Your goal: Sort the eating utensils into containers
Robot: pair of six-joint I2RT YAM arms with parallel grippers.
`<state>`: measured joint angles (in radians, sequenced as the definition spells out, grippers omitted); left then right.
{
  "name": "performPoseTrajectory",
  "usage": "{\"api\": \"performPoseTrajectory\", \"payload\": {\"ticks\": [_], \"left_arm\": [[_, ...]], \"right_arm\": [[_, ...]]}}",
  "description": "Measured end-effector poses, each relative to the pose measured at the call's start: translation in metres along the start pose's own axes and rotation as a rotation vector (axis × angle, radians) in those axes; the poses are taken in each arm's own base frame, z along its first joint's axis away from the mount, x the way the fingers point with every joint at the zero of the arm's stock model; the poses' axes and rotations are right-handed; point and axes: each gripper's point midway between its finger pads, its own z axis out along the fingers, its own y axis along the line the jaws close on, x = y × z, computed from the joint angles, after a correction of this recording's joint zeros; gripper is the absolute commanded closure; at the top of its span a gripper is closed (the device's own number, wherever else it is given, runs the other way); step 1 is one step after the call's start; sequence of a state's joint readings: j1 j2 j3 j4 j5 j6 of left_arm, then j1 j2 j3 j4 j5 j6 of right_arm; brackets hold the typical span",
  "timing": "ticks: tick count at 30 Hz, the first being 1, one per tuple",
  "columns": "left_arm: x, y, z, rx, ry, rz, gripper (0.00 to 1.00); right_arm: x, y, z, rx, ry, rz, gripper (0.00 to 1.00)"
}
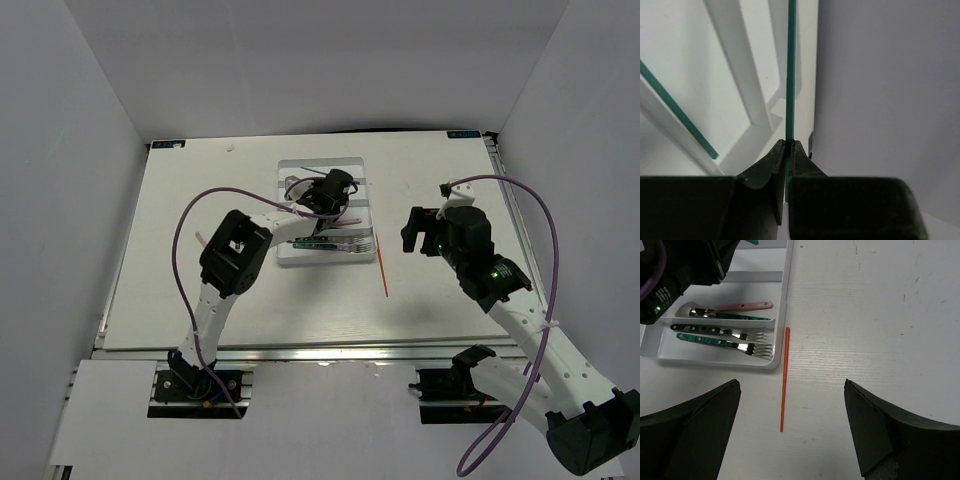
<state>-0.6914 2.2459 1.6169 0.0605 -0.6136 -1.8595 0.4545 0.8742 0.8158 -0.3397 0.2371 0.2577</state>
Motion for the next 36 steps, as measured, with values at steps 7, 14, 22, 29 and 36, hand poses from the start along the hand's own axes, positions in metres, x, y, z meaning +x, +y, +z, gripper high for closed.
{"api": "performPoseTrajectory", "payload": {"ticks": [7, 14, 22, 29, 36], "left_arm": [[-0.002, 0.023, 0.007, -0.046, -0.021, 0.007, 0.99], [0.000, 0.025, 0.006, -0.051, -0.019, 0.003, 0.87], [-0.001, 0.031, 0.007, -0.061, -0.023, -0.002, 0.59], [-0.001, 0.031, 0.007, -0.063, -0.021, -0.012, 0.44], [-0.001, 0.030, 0.007, -0.057, -0.020, 0.015, 0.38]], "right_arm": [[-0.001, 0.003, 0.000, -0.017, -0.002, -0.001, 0.12], [-0.004, 0.005, -0.003, -0.031, -0.016, 0.001, 0.12], [-0.006, 0.006, -0.003, -0.040, -0.023, 0.002, 0.11], [-0.007, 0.007, -0.003, -0.045, -0.026, 0.003, 0.11], [-0.002, 0.008, 0.002, -0.042, -0.003, 0.001, 0.11]]}}
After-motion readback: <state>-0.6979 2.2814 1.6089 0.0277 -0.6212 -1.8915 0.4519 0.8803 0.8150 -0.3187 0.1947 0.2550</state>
